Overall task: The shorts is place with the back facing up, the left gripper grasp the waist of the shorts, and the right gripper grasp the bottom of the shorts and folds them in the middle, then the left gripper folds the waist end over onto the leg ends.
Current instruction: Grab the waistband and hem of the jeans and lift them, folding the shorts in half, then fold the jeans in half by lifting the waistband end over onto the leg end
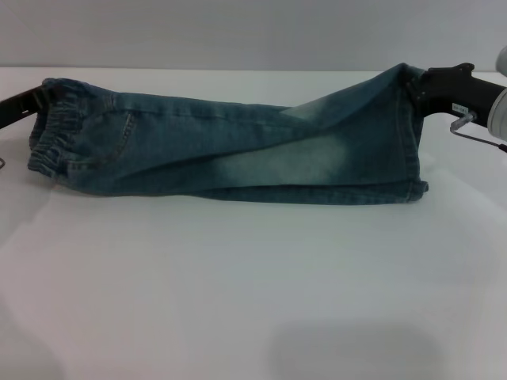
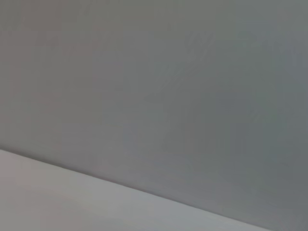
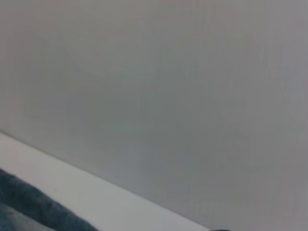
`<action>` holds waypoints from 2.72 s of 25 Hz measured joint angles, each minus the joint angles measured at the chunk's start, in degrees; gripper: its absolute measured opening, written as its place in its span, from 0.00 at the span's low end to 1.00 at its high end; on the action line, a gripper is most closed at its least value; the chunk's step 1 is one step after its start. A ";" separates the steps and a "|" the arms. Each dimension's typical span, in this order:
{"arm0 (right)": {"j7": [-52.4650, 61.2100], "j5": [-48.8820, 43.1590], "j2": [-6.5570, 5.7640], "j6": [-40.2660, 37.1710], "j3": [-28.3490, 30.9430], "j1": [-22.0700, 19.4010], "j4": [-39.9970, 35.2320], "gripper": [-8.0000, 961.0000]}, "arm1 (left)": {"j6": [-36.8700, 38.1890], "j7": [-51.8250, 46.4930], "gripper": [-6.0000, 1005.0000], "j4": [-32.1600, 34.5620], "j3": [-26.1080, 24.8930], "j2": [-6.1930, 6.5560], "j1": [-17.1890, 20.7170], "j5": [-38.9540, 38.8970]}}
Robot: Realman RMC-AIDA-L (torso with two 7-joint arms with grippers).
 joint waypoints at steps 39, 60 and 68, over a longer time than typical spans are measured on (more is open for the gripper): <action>-7.25 13.49 -0.03 6.64 -2.39 -0.49 1.17 0.55 | 2.44 2.31 0.85 1.50 4.56 1.18 3.96 -2.26; -7.29 13.55 -0.06 6.45 -2.53 -0.79 1.49 0.55 | -2.35 5.37 0.83 0.72 5.13 -0.55 3.37 -2.16; -7.29 13.61 -0.20 6.46 -2.53 -0.90 1.56 0.55 | -4.43 5.37 0.82 0.02 6.80 -0.77 2.75 -2.18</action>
